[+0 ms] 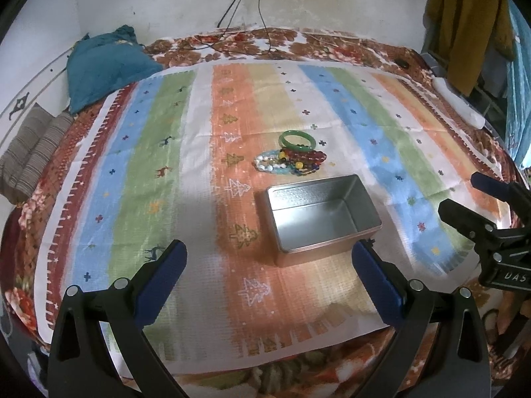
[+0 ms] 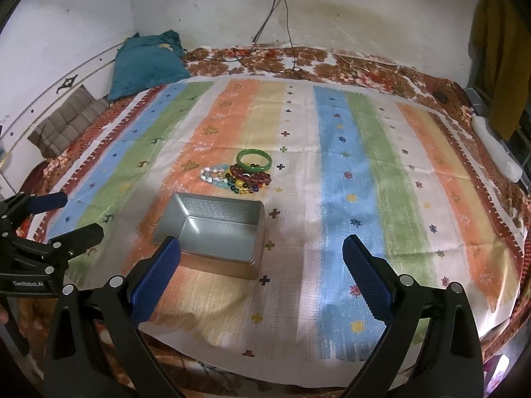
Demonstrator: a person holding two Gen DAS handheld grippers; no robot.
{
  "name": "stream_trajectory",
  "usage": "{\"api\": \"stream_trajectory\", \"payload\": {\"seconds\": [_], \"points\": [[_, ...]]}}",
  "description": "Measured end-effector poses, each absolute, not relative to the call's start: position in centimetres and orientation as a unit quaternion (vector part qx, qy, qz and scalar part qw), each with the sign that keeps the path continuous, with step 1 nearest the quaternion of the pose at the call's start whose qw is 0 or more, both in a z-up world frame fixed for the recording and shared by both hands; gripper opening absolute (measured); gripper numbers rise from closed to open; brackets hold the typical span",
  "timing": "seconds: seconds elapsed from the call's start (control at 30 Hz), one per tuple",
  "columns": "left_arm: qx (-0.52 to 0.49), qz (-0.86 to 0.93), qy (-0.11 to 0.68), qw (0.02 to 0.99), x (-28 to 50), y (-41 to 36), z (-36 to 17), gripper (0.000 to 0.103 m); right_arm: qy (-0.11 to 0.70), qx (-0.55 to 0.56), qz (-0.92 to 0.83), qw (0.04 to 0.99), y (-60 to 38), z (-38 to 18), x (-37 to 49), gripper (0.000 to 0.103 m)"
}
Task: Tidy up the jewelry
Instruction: 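Move both tools toward the bracelet pile beside the silver tin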
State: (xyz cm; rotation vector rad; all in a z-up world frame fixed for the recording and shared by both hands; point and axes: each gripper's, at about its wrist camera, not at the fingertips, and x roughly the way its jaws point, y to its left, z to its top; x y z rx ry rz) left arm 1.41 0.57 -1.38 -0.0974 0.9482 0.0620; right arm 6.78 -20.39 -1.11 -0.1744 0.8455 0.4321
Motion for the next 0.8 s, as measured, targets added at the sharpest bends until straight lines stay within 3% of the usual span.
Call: {"api": "stream_trajectory", "payload": {"seconds": [0.8], "points": [[-0.039,0.035,0.457,0.888,5.4,1.2,-2.6,0.097,0.433,-0.081,0.197,0.876,-19.0,-1.8,11.5,0.099]]}}
